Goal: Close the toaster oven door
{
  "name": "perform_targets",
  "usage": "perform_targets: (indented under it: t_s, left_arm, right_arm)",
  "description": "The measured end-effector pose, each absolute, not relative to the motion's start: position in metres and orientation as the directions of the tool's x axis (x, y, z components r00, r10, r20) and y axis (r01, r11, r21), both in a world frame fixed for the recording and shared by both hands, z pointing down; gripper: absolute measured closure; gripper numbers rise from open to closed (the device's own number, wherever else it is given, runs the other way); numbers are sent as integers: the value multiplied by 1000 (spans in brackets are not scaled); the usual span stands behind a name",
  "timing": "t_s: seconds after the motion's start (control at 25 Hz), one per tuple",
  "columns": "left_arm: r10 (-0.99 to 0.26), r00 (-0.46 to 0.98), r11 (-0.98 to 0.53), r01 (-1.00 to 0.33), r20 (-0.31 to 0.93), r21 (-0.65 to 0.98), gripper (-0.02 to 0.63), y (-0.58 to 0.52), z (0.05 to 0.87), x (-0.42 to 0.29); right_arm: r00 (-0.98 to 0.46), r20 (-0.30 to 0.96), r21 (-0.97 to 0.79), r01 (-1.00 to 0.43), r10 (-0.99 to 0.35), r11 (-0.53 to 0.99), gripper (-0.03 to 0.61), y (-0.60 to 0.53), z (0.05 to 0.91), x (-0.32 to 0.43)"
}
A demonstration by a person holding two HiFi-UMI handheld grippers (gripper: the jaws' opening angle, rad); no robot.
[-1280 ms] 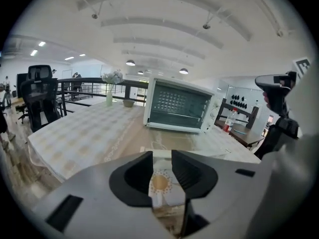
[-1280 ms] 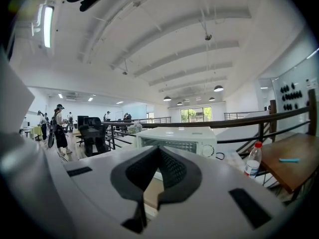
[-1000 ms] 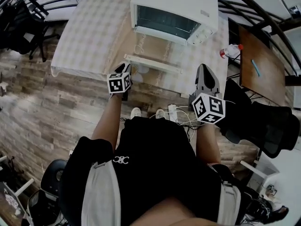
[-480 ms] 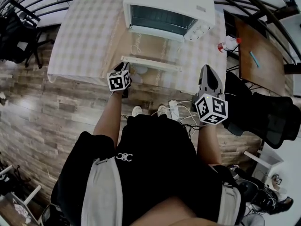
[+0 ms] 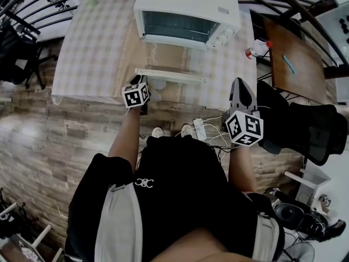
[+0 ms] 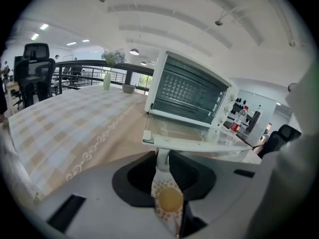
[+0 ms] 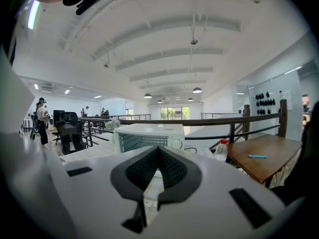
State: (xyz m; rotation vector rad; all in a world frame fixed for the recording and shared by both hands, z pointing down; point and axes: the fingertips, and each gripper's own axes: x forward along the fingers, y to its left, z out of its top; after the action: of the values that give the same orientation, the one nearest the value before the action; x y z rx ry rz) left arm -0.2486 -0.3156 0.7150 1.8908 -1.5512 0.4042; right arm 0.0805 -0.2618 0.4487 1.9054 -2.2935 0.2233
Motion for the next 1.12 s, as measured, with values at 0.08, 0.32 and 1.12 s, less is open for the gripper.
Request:
perform_targets:
  t_s: [0.08,0.32,1.12]
  left_arm:
    - [-766,254,-97,-954,590,285,525,-318,707,-249]
    - [-807,285,-135,-942,518,308,525,-324,682,-247]
    - [-878,368,-212,-872,306,441,512,-381,569,-243]
  right_arm:
    - [-182,203,-20,-983,-962,182,584,-262,447,81]
    - [-191,187,-38,-982,-964,188,584,-261,443,81]
    - [-162,107,-130,-981,-981,148,584,-268,434,105]
